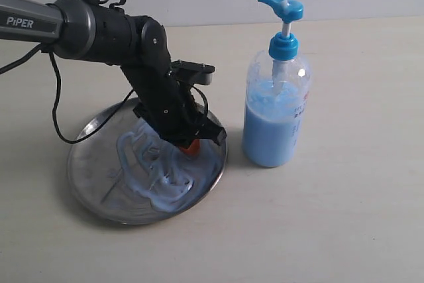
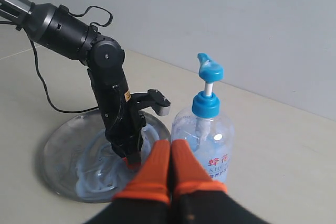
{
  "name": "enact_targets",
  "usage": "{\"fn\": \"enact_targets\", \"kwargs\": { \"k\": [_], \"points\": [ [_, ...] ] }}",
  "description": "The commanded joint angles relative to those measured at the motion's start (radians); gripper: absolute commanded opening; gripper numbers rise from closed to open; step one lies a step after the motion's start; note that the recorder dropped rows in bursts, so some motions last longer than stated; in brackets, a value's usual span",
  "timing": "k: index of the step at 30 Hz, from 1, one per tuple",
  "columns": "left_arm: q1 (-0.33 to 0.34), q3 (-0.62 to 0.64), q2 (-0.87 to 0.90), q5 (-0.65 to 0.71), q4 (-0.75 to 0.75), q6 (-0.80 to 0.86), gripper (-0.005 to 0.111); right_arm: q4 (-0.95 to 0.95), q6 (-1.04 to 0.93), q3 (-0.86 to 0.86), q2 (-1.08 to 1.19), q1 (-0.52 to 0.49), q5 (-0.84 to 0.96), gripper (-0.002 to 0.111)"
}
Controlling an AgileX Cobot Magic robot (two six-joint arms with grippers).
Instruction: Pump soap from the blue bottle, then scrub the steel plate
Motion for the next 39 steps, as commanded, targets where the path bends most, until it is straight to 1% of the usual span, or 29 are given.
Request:
{"fn": "enact_targets", "kwargs": {
  "k": [1, 5, 8, 14, 20, 24, 29, 32, 39],
  "points": [
    [-0.005, 0.011, 0.013, -0.086, -0.024, -0.044, 0.0, 0.002, 0.005, 0.005, -0.004, 0.0, -0.008, 0.0],
    [-0.005, 0.011, 0.013, -0.18, -0.133, -0.044, 0.0, 0.002, 0.005, 0.005, -0.004, 0.0, -0.008, 0.0],
    [-0.005, 0.011, 0.024, -0.236, -0.144, -0.046, 0.0, 0.002, 0.005, 0.005, -0.004, 0.0, -0.008, 0.0],
    [-0.003, 0.011, 0.063, -0.234, -0.128, -0.05, 0.0, 0.002, 0.005, 0.005, -0.004, 0.0, -0.008, 0.0],
    [0.008, 0.011, 0.049, -0.234, -0.088, -0.057, 0.0, 0.002, 0.005, 0.005, -0.004, 0.0, -0.008, 0.0],
    [0.033, 0.011, 0.032, -0.215, -0.038, -0.091, 0.0, 0.002, 0.005, 0.005, -0.004, 0.0, -0.008, 0.0],
    [0.075, 0.011, 0.029, -0.139, 0.007, -0.111, 0.0, 0.002, 0.005, 0.005, -0.004, 0.0, -0.008, 0.0],
    [0.088, 0.011, 0.029, -0.091, 0.015, -0.111, 0.0, 0.002, 0.005, 0.005, -0.004, 0.0, -0.006, 0.0],
    [0.084, 0.011, 0.029, -0.004, 0.01, -0.106, 0.0, 0.002, 0.005, 0.005, -0.004, 0.0, -0.006, 0.0]
  ]
}}
